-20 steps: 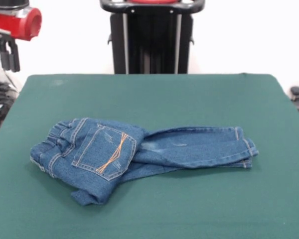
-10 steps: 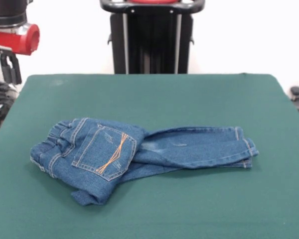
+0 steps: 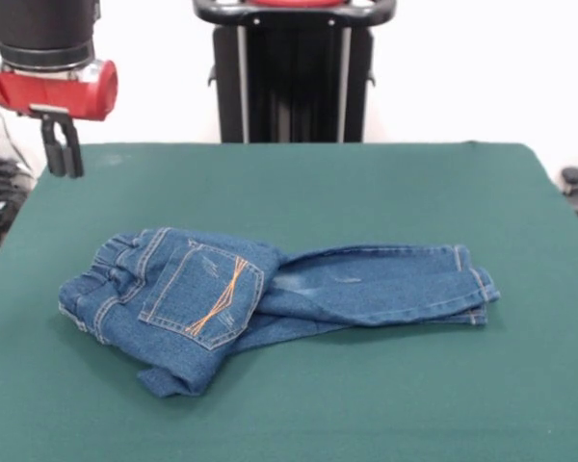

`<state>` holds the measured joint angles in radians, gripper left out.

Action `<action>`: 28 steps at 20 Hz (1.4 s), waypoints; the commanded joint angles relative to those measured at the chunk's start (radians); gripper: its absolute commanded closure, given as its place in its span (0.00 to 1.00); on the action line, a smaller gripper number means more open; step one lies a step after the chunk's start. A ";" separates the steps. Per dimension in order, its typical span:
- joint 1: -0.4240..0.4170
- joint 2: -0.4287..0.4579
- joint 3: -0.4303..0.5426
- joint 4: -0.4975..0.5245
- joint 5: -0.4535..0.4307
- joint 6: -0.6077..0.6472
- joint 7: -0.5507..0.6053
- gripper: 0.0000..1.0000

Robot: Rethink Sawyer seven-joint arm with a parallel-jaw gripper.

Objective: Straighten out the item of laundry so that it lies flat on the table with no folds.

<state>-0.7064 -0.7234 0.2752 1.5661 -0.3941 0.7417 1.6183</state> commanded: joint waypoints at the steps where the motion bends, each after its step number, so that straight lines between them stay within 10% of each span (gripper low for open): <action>1: 0.057 0.094 0.123 0.107 -0.046 -0.067 -0.094 1.00; 28: -0.032 0.315 0.190 0.020 -0.099 -0.187 -0.135 1.00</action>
<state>-0.7434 -0.4643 0.3593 1.5637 -0.4395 0.5655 1.6183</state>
